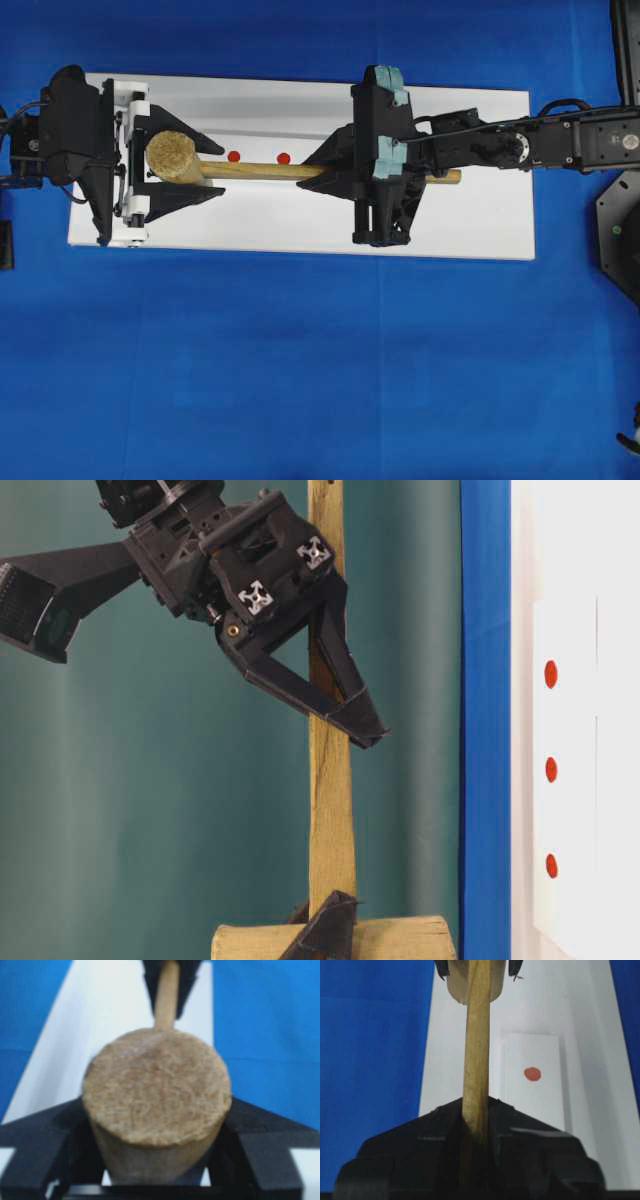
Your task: Hit the mark with a hammer.
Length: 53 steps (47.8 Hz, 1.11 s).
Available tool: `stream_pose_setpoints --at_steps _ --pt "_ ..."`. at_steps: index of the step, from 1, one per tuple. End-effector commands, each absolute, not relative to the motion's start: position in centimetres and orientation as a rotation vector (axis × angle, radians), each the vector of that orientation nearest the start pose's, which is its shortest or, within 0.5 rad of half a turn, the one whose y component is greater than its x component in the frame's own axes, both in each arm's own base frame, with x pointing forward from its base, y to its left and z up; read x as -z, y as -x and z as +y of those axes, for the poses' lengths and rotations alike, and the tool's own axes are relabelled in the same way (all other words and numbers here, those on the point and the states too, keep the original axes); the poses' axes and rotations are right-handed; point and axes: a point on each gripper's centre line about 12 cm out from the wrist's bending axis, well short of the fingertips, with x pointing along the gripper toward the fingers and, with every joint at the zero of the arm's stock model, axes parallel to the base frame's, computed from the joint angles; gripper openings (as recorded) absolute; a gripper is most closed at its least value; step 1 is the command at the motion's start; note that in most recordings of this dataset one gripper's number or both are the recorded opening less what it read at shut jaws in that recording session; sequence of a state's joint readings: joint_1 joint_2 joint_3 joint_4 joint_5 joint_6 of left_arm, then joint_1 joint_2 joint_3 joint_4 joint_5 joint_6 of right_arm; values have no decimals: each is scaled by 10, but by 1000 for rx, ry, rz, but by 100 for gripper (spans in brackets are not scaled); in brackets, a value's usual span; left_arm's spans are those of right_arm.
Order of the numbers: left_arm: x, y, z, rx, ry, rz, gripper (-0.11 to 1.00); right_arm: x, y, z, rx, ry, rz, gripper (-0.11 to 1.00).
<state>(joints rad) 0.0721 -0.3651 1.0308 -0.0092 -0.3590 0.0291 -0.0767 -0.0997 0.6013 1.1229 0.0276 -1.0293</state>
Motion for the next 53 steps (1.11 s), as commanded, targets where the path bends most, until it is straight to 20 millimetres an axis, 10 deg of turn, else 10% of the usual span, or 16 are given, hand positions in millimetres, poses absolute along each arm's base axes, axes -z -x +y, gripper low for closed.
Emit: stream_pose_setpoints --at_steps 1,20,37,53 --pt "-211 -298 23 -74 -8 297 44 -248 -400 -26 71 -109 460 2" --pt "-211 -296 23 -75 0 303 44 -247 -399 -27 70 -108 464 3" --pt "-210 -295 23 -82 30 309 44 -249 -397 -27 132 -58 422 92" --pt "-217 -296 23 -113 219 308 44 -252 -396 -17 115 21 403 93"
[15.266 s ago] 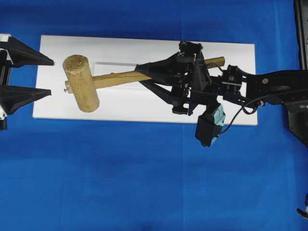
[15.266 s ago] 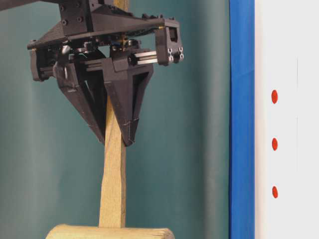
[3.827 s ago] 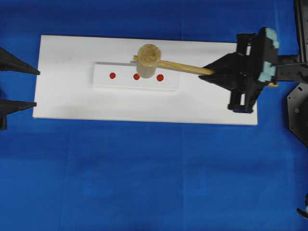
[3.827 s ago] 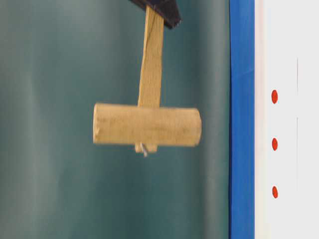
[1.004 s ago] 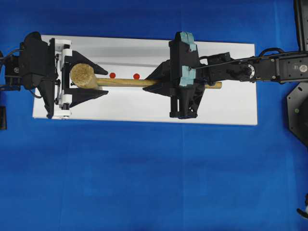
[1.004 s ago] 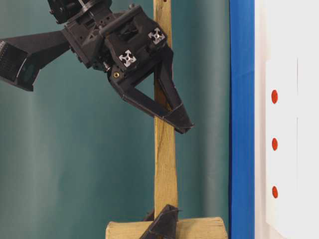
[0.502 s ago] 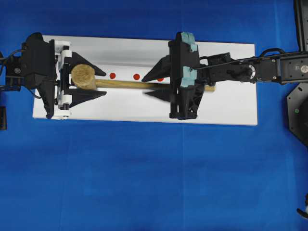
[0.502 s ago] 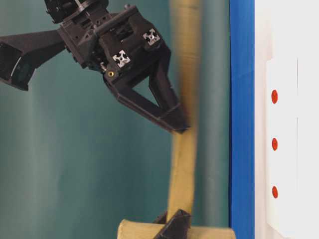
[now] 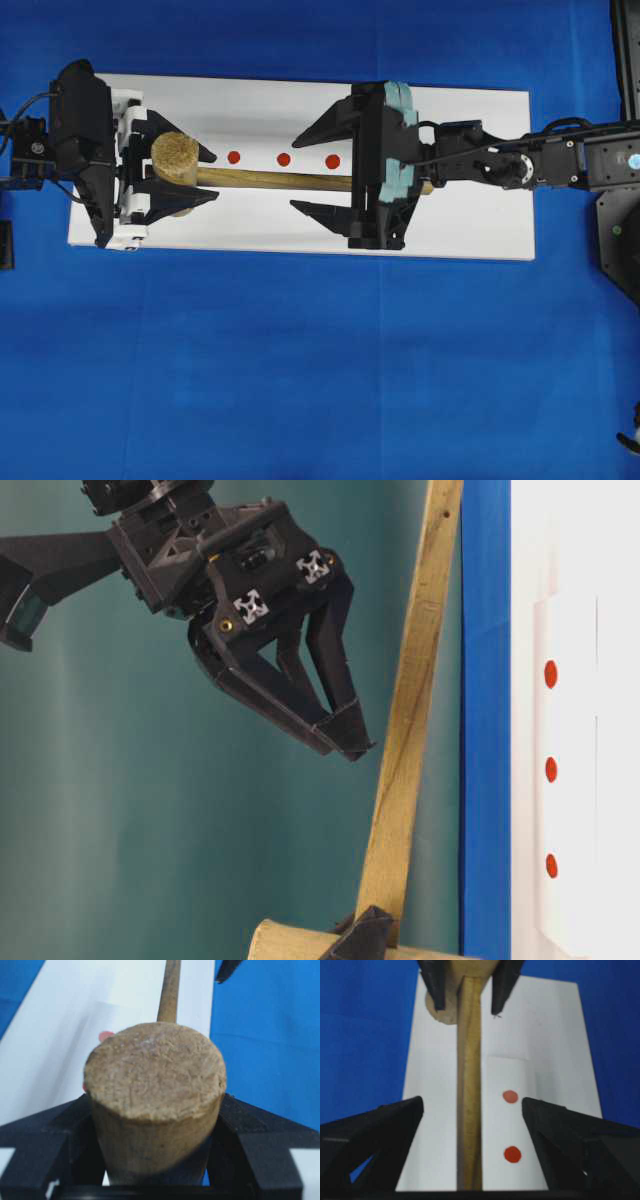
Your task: Hit the mark with a hammer.
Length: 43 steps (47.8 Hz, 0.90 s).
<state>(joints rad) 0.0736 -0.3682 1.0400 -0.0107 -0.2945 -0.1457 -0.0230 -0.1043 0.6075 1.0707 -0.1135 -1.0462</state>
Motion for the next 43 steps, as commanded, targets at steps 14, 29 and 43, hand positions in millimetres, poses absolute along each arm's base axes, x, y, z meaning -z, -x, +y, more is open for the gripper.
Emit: stream_pose_setpoints --at_steps 14,29,43 --pt "-237 -292 21 -147 619 220 44 -255 -397 -15 117 93 381 92" --pt "-241 -293 5 -133 978 206 44 -253 -397 -18 126 121 376 92" --pt "-245 -294 0 -115 1022 200 44 -252 -398 -17 122 126 380 92"
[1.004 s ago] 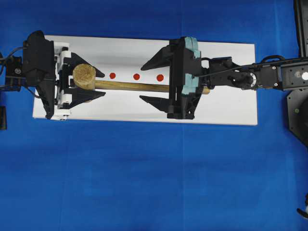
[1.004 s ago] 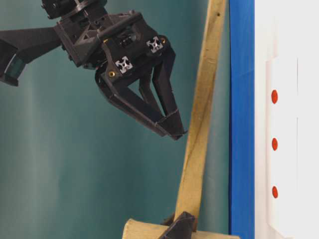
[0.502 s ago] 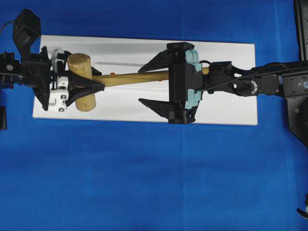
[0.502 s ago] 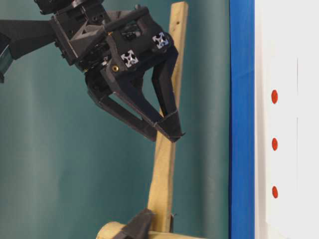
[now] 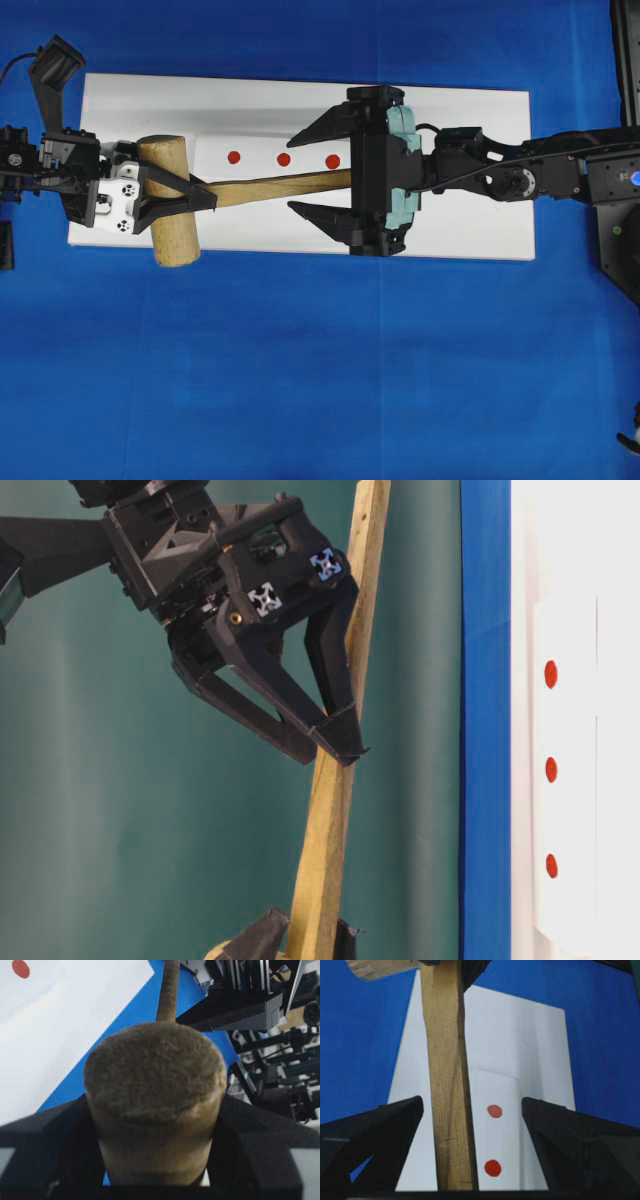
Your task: Hit the mark with a hammer.
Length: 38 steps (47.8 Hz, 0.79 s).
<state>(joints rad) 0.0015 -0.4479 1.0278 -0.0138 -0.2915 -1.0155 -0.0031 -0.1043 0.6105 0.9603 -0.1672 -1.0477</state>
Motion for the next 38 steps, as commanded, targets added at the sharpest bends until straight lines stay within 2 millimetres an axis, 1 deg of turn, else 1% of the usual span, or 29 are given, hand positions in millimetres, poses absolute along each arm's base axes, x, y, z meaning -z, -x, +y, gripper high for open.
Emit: stream_pose_setpoints --at_steps 1,14,19,21,23,28,32,34,38 --pt "-244 -294 0 -116 1022 201 44 -251 -398 -17 122 126 381 92" --pt "-247 -295 0 -109 1026 191 44 -246 -402 -16 118 129 397 92" --pt "-247 -295 0 -110 1033 192 44 -244 -406 -17 114 151 398 88" --pt "-248 -296 -1 -108 1038 190 44 -244 -407 -17 111 154 398 81" --pt "-248 -296 -1 -108 1041 190 44 -244 -408 -16 108 158 398 71" --pt "-248 -296 -1 -108 1041 192 44 -244 -410 -14 90 159 405 36" --pt "-248 -297 -2 -106 1034 193 44 -243 -410 -14 81 159 411 15" --pt "-248 -297 -1 -106 1031 191 44 -243 -410 -13 73 158 417 8" --pt "-248 -298 -1 -104 1019 191 44 -241 -409 -11 63 156 424 8"
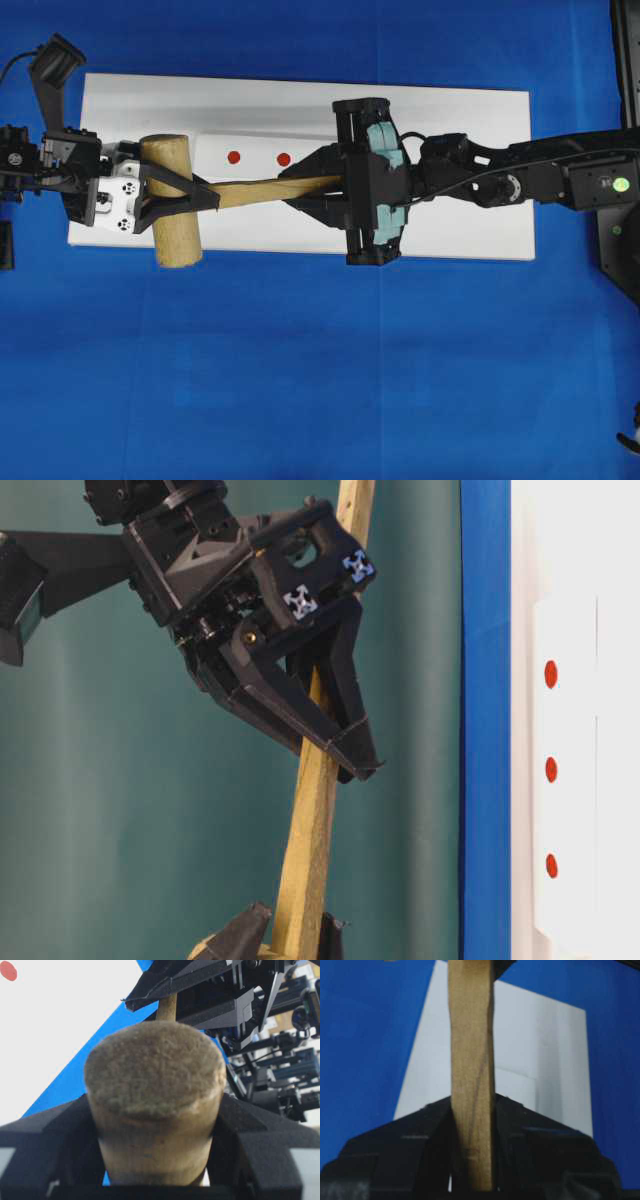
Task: Hit the mark with a hammer.
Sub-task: 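Open the left gripper and release the mallet head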
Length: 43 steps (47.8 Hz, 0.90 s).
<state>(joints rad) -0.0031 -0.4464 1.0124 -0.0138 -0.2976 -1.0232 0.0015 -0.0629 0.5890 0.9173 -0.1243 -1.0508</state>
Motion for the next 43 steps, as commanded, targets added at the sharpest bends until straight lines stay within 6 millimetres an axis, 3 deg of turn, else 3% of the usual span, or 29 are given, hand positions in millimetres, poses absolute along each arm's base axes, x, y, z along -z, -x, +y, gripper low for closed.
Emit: stream_pose_setpoints --at_steps 1,33,40,43 --pt "-248 -298 -1 -105 1018 193 44 -242 -410 -12 64 157 423 8" --pt "-248 -299 1 -110 993 190 45 -241 -409 -10 52 146 432 8" --pt "-248 -299 1 -111 996 189 80 -241 -409 -10 53 142 432 8" --pt "-247 -299 1 -115 996 196 89 -241 -409 -10 54 139 432 8"
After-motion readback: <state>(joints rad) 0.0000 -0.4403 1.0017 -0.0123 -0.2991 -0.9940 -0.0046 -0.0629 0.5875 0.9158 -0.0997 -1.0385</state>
